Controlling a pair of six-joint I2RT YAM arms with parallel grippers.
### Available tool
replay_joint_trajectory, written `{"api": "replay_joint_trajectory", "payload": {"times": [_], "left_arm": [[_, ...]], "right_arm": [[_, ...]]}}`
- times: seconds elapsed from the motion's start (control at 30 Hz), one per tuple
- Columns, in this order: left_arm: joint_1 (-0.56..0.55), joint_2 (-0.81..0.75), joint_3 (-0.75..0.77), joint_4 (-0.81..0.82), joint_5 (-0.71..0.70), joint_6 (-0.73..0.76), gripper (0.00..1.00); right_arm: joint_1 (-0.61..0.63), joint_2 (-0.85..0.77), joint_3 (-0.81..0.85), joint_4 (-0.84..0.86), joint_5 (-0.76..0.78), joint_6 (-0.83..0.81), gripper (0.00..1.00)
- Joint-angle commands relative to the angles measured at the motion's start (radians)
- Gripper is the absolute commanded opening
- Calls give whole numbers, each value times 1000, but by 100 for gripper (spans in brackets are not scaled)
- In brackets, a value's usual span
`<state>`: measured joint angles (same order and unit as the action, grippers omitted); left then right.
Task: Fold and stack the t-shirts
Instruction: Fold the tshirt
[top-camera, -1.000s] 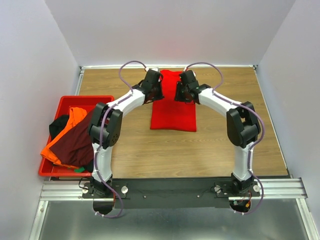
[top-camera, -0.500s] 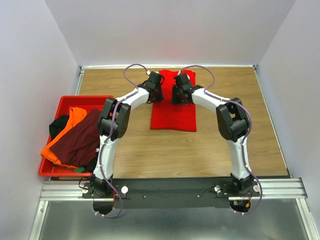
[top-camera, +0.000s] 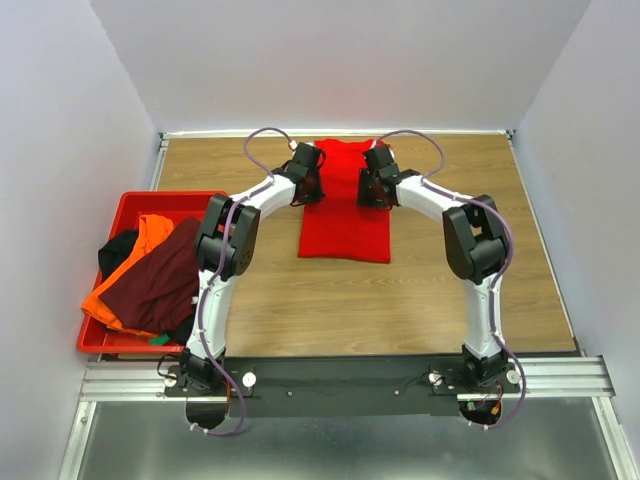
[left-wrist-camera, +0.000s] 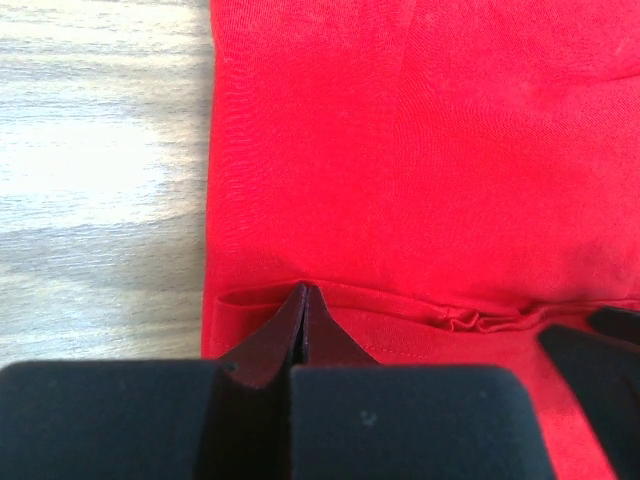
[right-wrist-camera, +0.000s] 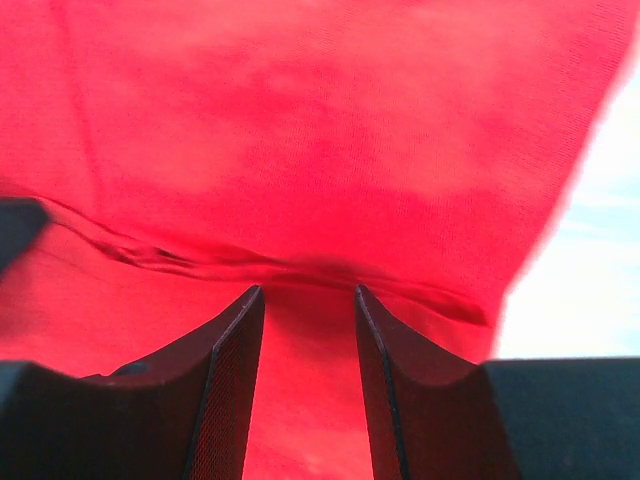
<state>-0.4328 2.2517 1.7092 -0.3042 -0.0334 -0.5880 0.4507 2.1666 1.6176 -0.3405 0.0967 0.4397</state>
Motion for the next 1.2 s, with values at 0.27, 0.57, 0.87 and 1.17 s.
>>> {"api": "replay_joint_trajectory", "payload": {"times": [0.27,0.57,0.87,1.17], "left_arm": [[16,20,-33,-39,-34,8,0],[17,8,-33,-33,-22,13,0],[19,-66,-11,0,18,47,0],[45,-219,-16,-6,-17,54,21]], "right_arm": [[-70,-125,-140,17,52,-16,49],[-92,-56,-140,28,32,-15,48],[-102,-90,-121,26,17,-10,48],[-106,-227,-163,14,15,34,49]]}}
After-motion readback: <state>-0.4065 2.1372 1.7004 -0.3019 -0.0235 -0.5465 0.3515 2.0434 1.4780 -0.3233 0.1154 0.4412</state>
